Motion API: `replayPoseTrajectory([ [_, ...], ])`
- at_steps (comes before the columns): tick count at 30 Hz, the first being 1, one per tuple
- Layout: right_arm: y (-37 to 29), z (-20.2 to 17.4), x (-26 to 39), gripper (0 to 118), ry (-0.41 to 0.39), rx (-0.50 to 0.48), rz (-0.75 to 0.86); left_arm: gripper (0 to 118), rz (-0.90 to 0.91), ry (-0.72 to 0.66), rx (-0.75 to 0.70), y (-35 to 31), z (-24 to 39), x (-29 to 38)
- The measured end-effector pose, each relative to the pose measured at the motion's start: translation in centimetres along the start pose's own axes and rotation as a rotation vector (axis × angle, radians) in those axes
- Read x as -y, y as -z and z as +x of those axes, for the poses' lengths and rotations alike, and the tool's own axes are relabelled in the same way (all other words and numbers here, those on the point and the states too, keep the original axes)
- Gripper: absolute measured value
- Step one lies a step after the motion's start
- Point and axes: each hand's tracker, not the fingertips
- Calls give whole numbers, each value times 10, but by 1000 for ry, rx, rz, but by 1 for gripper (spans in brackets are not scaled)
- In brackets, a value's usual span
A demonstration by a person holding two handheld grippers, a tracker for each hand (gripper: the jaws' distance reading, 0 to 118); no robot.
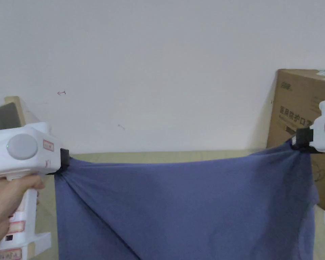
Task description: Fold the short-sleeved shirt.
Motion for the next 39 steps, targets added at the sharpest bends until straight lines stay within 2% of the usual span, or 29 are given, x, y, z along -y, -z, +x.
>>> replayPoseTrajectory([
  [4, 4, -16, -58, 2, -50, 11, 45, 1, 50, 31, -13, 3, 8, -61],
  [8, 9, -25, -116, 2, -27, -9, 92, 1, 121, 9, -19, 8, 13, -124],
  [15, 19, -43, -194, 2, -12, 12, 167, 1, 203, 73, -30, 25, 30, -209],
  [19, 11, -53, -215, 2, -2, 34, 217, 1, 233, 18, 16, 35, 32, -251],
  [23, 31, -60, -230, 2, -26, 49, 227, 1, 251, 75, -18, 42, 48, -252],
  [25, 48, -61, -221, 2, -52, 68, 202, 1, 245, 71, -16, 47, 58, -227],
  [29, 95, -49, -189, 2, -39, 61, 113, 1, 133, 73, -45, 96, 56, -191],
  [34, 164, -45, -103, 2, -58, 120, -56, 1, -34, 51, -37, 205, 38, -138],
  [39, 268, -16, -21, 2, -30, 151, -260, 1, -186, 26, -75, 294, 23, -55],
])
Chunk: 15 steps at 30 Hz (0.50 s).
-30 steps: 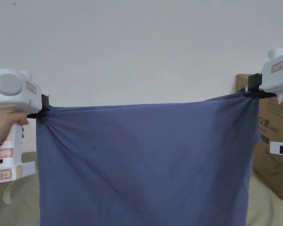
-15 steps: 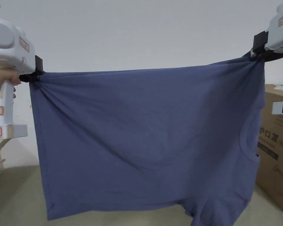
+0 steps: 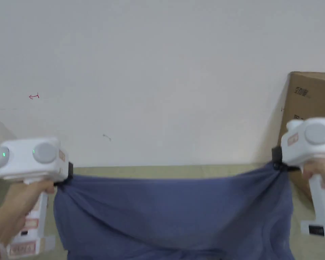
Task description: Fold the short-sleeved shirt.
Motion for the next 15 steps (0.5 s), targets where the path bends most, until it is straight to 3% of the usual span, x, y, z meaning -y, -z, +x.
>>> replayPoseTrajectory([
  [2, 36, 1, 30, 2, -16, 15, -72, 1, -63, -24, -3, 27, -1, 33],
  [6, 84, 10, 83, 2, 35, 25, -163, 1, -142, -35, 0, 63, -7, 88],
  [10, 74, 22, 130, 2, -7, -2, -168, 1, -194, -54, 64, 61, -24, 125],
  [13, 46, 38, 166, 2, 62, -38, -154, 1, -179, -50, 72, 40, -43, 150],
  [15, 21, 46, 194, 2, 66, -66, -121, 1, -170, -62, 118, 15, -54, 166],
])
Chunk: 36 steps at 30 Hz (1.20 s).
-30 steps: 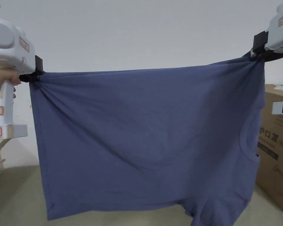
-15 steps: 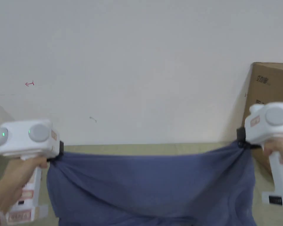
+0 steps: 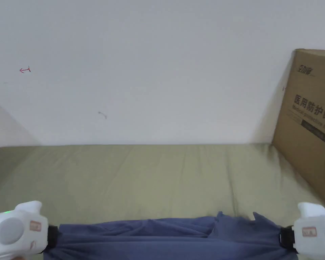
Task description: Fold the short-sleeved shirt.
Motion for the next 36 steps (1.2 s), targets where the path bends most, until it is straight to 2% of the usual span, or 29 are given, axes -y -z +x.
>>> replayPoseTrajectory([
  [3, -28, 11, 47, 2, -25, 2, -15, 1, 1, 23, 15, -38, -7, 33],
  [6, -75, 10, 99, 2, 15, -19, -17, 1, 22, 17, 1, -78, -17, 79],
  [10, -111, 18, 162, 2, -5, -6, -48, 1, -28, 32, -20, -122, -35, 151],
  [16, -153, 44, 253, 2, 54, -4, -109, 1, -107, 1, -23, -164, -57, 243],
  [21, -183, 56, 306, 2, 52, -11, -145, 1, -147, 31, -47, -177, -65, 298],
  [27, -184, 55, 318, 3, 57, 5, -147, 3, -176, 31, -42, -179, -62, 315],
  [28, -185, 52, 315, 7, 39, 11, -133, 11, -177, 30, -39, -181, -62, 314],
  [29, -189, 46, 311, 19, 8, 31, -108, 39, -181, 27, -38, -183, -63, 312],
  [30, -193, 42, 307, 38, -27, 54, -86, 68, -176, 20, -39, -186, -67, 307],
  [31, -196, 38, 303, 61, -58, 78, -67, 93, -164, 20, -41, -191, -67, 307],
  [32, -201, 35, 300, 87, -82, 82, -49, 108, -134, 21, -42, -199, -67, 306],
  [33, -205, 32, 299, 94, -108, 80, -21, 109, -87, 26, -33, -210, -67, 306],
  [36, -225, 15, 294, 92, -183, 126, 42, 109, -50, 52, -26, -236, -65, 308],
])
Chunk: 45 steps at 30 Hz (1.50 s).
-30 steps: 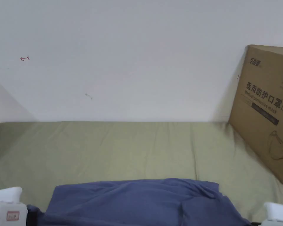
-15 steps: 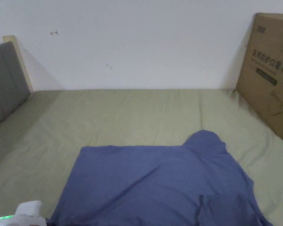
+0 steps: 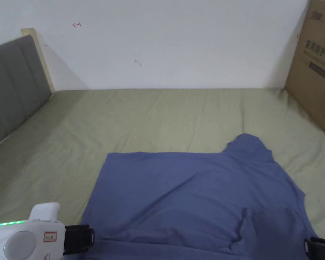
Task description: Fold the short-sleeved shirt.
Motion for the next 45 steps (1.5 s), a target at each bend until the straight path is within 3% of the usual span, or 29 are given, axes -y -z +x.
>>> replayPoseTrajectory([
  [1, -10, -6, 0, 90, -26, 29, 14, 108, 5, 10, -5, -9, 2, 4],
  [2, -17, -11, 2, 79, -41, 26, 49, 100, 44, 11, 3, -18, 3, 4],
  [3, -25, -18, 5, 60, -47, 8, 84, 84, 86, 10, 21, -24, 3, 11],
  [4, -33, -24, 9, 37, -28, -14, 101, 59, 83, 11, 15, -27, 3, 18],
  [5, -38, -28, 13, 12, -4, -34, 109, 25, 75, 2, 3, -27, 4, 22],
  [6, -39, -33, 17, 7, 40, -60, 93, 10, 62, -3, -16, -22, 5, 27],
  [8, -38, -39, 25, 0, 81, -129, 81, 0, 44, -2, -37, -16, 2, 38],
  [13, -33, -45, 34, 0, 38, -114, 39, 2, 37, -46, -25, -13, -2, 39],
  [14, -32, -43, 34, 0, 47, -117, 33, 26, 45, -47, -23, -9, -4, 38],
  [15, -30, -40, 34, 0, 66, -118, 25, 26, 45, -35, -27, -6, -4, 33],
  [16, -29, -38, 34, 0, 79, -121, 22, 36, 42, -32, -24, -2, -4, 29],
  [18, -29, -34, 34, 0, 91, -110, 14, 74, 34, -33, -29, 10, 1, 21],
  [19, -28, -32, 35, 0, 90, -108, 8, 76, 41, -33, -27, 19, 1, 18],
  [22, -22, -25, 42, 0, 85, -106, -24, 73, -65, -76, -28, 57, -3, 11],
  [23, -20, -22, 44, 0, 85, -103, -44, 57, -66, -69, -19, 65, -2, 11],
  [25, -10, -15, 51, 0, 89, -97, -61, 8, -53, -61, -25, 76, 0, 11],
  [26, -9, -13, 52, 0, 96, -90, -69, 4, -88, -57, -19, 78, 0, 9],
  [27, -8, -11, 52, 8, 101, -81, -74, 4, -99, -60, -22, 78, 2, 9],
  [28, -6, -8, 52, 32, 101, -84, -75, 4, -84, -44, -21, 74, 3, 11],
  [29, -5, -7, 49, 79, 94, -88, -97, 4, -66, -22, -29, 70, 5, 11],
  [30, 0, -5, 48, 103, 86, -73, -121, 4, -72, -13, -33, 68, 9, 9],
  [31, 5, -4, 47, 113, 77, -61, -132, 4, -74, -8, -29, 66, 9, 7],
  [34, 32, 6, 46, 107, 57, -39, -121, 4, -65, -32, -20, 68, -1, 4],
  [35, 42, 9, 43, 88, 55, -25, -163, 4, -59, -47, -20, 67, -3, 3],
  [37, 59, 11, 41, 17, 79, -45, -193, 4, -58, -71, -2, 66, -7, 1],
  [38, 66, 12, 42, 8, 117, -53, -224, 4, -59, -73, -4, 58, -1, -1],
  [40, 75, 13, 44, 6, 120, -103, -281, 4, -60, -66, -9, 58, 0, -1],
  [42, 59, 10, 37, 5, 92, -94, -232, 4, -70, -55, -22, 57, 3, 0],
  [45, 42, 15, 28, 5, 112, -84, -198, 4, -70, -52, -22, 55, 2, -2],
])
